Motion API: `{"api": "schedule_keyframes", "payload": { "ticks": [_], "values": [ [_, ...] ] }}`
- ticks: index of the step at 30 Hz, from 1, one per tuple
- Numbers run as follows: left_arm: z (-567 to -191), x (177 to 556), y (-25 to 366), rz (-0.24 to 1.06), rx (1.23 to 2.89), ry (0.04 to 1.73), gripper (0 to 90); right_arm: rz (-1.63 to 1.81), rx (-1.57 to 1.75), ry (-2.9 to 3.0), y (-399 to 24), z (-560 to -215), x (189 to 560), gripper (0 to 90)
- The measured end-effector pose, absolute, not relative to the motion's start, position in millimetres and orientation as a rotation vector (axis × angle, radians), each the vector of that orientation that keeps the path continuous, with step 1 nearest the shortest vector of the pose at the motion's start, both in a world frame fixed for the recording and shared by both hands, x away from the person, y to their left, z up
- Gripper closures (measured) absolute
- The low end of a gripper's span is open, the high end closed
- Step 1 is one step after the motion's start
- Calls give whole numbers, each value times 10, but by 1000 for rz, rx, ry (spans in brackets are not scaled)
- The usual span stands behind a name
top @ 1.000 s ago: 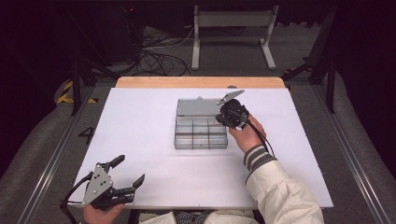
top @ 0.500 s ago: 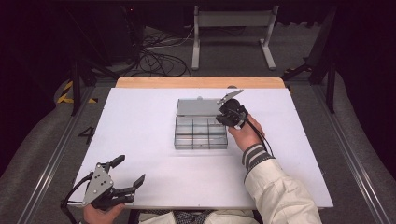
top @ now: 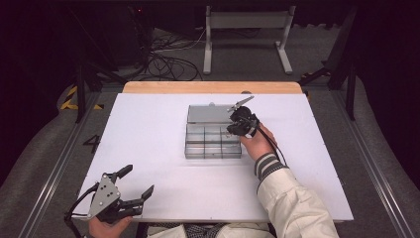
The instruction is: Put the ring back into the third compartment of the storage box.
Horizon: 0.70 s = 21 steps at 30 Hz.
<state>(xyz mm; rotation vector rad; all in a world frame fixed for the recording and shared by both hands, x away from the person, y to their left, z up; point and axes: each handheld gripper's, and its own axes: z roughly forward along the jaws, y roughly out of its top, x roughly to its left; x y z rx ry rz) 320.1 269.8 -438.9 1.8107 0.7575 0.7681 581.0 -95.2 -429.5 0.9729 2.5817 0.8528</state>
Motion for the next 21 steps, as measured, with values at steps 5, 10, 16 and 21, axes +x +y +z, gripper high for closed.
{"api": "schedule_keyframes", "payload": {
  "ticks": [5,10,16,21],
  "values": [
    [-4389,3196,2696,761,1811,759,142,849,981,2603,-920,-4335,5821,866],
    [-4389,3196,2696,762,1812,758,141,840,986,2621,-888,-4369,5828,866],
    [-4389,3197,2697,761,1812,759,141,831,997,2630,-863,-4412,5847,866],
    [-4388,3196,2697,761,1813,758,142,815,1008,2629,-862,-4438,5867,861]
  ]
}}
